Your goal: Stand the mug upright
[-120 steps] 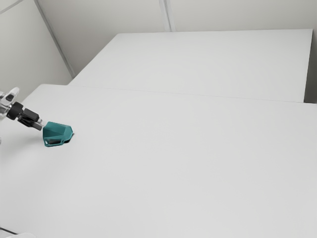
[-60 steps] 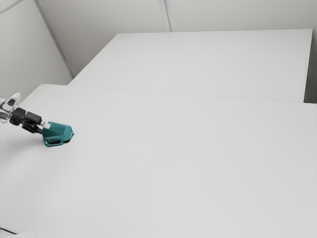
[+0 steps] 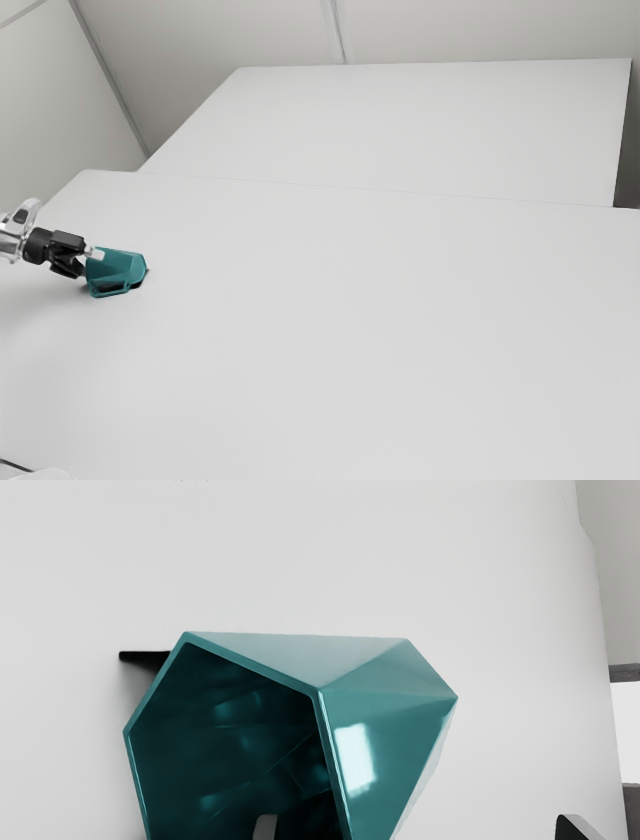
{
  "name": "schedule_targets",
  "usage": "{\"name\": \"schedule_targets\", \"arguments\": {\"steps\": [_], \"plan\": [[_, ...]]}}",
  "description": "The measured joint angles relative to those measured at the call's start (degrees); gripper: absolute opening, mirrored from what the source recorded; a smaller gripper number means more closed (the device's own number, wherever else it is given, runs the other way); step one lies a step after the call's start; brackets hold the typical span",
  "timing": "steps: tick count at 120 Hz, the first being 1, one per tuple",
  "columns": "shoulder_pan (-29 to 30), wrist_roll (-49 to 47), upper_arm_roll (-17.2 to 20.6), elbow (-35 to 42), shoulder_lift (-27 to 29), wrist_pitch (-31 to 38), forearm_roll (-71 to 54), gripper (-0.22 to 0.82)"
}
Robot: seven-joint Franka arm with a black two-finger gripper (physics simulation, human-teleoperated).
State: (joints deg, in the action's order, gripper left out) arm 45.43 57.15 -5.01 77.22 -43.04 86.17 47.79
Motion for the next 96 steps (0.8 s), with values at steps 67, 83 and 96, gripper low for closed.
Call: {"name": "schedule_targets", "arguments": {"steps": [67,83,96], "plan": [[0.23,-0.6,-0.02,1.29,-0.09,-0.37,2.05,0.47],[0.19,-0.67,-0.01,1.29,-0.08,-0.34,2.15,0.38],[0.19,-0.72,0.0,1.29,-0.08,-0.32,2.19,0.31]]}}
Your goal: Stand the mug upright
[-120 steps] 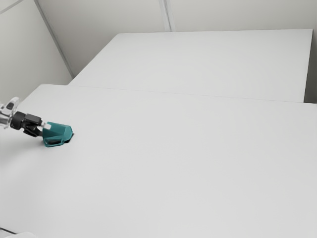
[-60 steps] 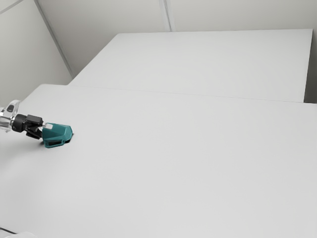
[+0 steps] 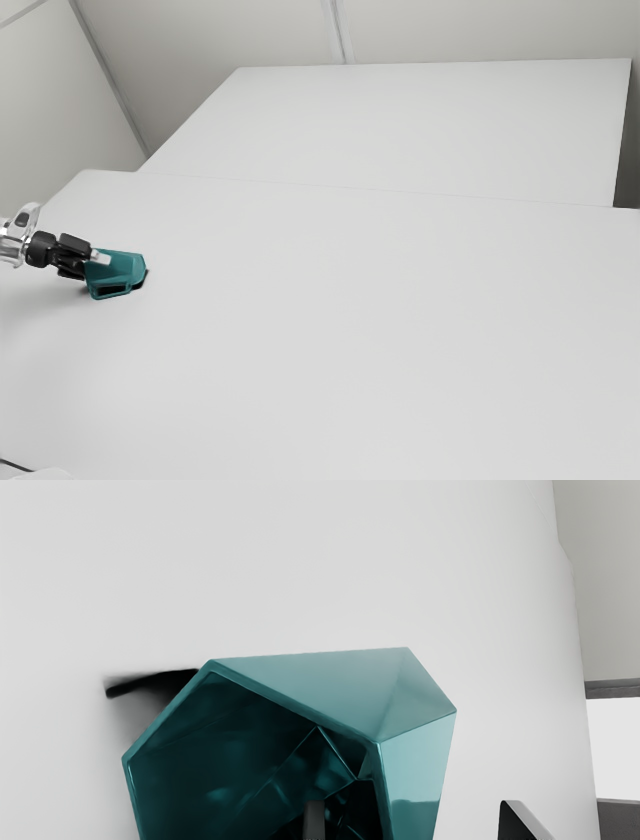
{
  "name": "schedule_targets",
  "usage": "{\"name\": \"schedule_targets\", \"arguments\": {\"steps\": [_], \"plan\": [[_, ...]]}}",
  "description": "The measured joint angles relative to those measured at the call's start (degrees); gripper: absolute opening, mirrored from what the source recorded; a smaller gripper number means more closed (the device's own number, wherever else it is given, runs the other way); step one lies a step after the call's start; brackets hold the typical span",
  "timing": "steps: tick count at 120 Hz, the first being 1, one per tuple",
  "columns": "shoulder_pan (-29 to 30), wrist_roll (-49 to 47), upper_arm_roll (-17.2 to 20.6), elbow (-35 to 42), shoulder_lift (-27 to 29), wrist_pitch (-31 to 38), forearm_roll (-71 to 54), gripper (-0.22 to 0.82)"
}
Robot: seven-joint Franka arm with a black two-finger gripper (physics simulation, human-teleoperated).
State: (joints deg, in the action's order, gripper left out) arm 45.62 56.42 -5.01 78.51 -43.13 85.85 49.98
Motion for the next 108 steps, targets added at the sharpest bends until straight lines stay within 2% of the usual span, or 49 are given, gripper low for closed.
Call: {"name": "schedule_targets", "arguments": {"steps": [82,108], "plan": [[0.0,-0.16,0.09,0.35,0.08,-1.0,2.45,-0.08],[0.0,-0.13,0.13,0.52,0.09,-0.79,2.45,-0.14]]}}
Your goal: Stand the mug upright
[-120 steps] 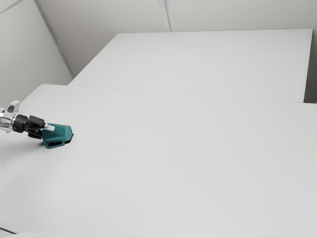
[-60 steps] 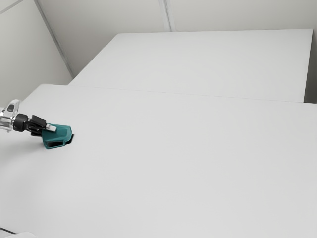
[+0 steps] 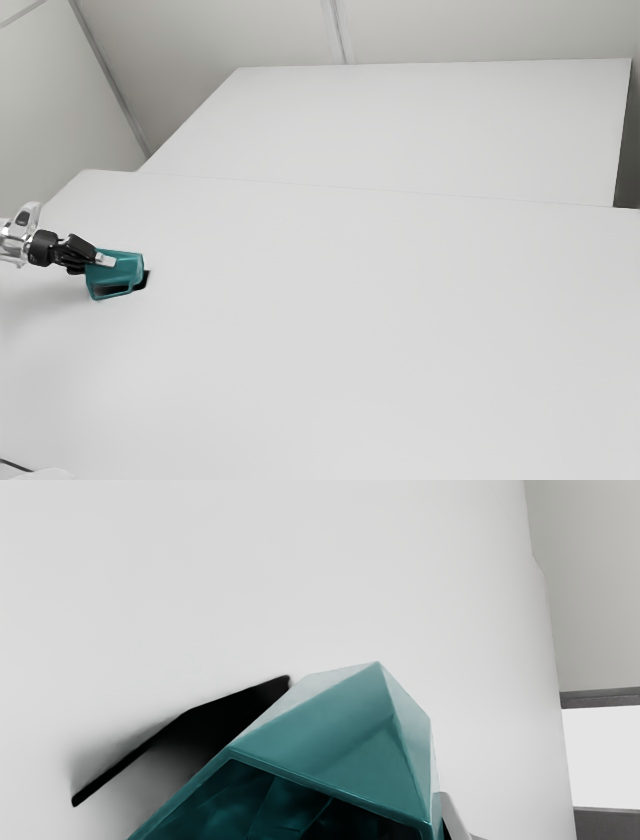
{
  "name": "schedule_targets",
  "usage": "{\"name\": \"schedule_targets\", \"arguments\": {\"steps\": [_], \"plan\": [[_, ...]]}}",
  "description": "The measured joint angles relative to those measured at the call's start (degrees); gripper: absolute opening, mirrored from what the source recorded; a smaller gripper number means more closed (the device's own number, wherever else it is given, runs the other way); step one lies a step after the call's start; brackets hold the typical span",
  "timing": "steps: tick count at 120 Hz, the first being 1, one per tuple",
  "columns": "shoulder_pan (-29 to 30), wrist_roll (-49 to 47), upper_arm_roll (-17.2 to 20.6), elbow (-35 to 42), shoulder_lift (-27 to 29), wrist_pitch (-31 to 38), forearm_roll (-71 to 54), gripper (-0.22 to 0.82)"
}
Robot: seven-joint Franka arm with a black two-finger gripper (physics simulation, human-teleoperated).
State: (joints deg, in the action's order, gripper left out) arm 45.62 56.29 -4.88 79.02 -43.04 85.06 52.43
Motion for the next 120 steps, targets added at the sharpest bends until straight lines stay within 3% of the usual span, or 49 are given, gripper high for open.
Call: {"name": "schedule_targets", "arguments": {"steps": [32,62,84,107,120], "plan": [[-1.3,0.14,0.6,-0.29,1.99,0.12,1.06,-0.17],[-9.45,-0.28,0.61,1.05,11.65,1.05,-0.9,-0.18],[-18.65,-1.96,2.75,15.25,25.77,8.52,-11.85,-0.18],[-24.22,-6.09,10.86,30.71,39.52,21.0,-31.44,-0.18],[-26.8,-8.96,13.81,37.6,42.87,28.76,-40.6,-0.18]]}}
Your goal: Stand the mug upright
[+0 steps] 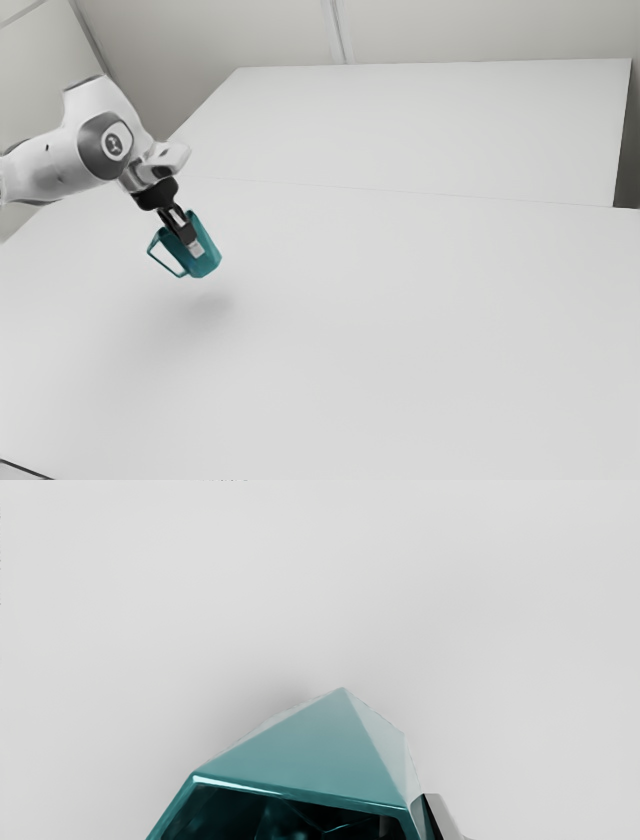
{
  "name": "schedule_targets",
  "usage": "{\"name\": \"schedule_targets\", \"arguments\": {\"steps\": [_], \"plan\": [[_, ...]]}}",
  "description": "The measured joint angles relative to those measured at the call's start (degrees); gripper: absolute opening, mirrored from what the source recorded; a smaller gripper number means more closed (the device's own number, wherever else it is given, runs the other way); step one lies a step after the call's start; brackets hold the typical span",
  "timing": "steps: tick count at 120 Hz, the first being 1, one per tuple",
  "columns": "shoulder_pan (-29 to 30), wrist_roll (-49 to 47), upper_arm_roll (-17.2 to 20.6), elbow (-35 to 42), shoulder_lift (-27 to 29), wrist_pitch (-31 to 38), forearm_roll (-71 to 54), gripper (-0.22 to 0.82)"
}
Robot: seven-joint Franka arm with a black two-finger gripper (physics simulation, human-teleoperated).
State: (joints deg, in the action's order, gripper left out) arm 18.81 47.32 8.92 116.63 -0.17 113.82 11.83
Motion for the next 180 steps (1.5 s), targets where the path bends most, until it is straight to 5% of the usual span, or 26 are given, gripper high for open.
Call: {"name": "schedule_targets", "arguments": {"steps": [50,87,180], "plan": [[-15.29,-10.06,0.28,11.63,1.51,19.44,-10.97,-0.18],[-2.13,-16.26,0.75,16.21,3.88,22.94,-14.65,-0.18],[-9.83,-25.73,-0.1,19.97,4.52,22.81,-16.86,-0.18]]}}
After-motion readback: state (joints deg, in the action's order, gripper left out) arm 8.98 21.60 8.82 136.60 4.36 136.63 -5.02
